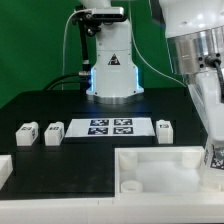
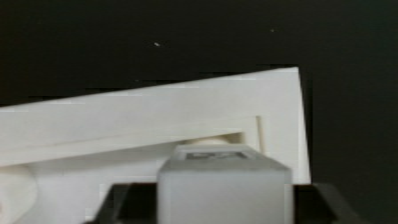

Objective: Assemble one leg

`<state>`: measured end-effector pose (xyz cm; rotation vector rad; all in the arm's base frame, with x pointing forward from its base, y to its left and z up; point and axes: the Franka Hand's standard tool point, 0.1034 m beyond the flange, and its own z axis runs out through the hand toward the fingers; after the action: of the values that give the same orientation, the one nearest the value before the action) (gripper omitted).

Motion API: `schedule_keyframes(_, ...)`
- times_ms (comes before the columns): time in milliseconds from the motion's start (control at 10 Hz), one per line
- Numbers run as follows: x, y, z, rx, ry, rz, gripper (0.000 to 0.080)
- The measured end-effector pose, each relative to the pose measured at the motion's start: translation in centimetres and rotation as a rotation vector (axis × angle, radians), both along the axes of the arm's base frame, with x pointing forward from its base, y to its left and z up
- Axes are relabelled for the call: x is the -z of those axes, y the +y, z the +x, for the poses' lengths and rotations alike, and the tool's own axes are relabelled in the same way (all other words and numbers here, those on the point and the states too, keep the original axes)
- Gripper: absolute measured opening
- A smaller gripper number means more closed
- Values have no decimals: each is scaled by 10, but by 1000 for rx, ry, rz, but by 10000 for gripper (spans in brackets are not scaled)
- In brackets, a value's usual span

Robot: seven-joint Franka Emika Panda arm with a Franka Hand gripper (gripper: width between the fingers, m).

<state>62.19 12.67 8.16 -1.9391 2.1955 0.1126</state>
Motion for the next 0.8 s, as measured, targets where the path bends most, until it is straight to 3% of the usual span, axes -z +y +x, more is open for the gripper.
schedule_keyframes(200, 3, -8, 1, -164, -33, -17, 574)
schedule_keyframes(300, 4, -10, 1, -242, -34, -28, 574)
schedule_keyframes(400, 1, -7, 2, -429, -49, -55, 634)
schedule_keyframes(800, 2, -5, 1, -862, -129, -96, 649)
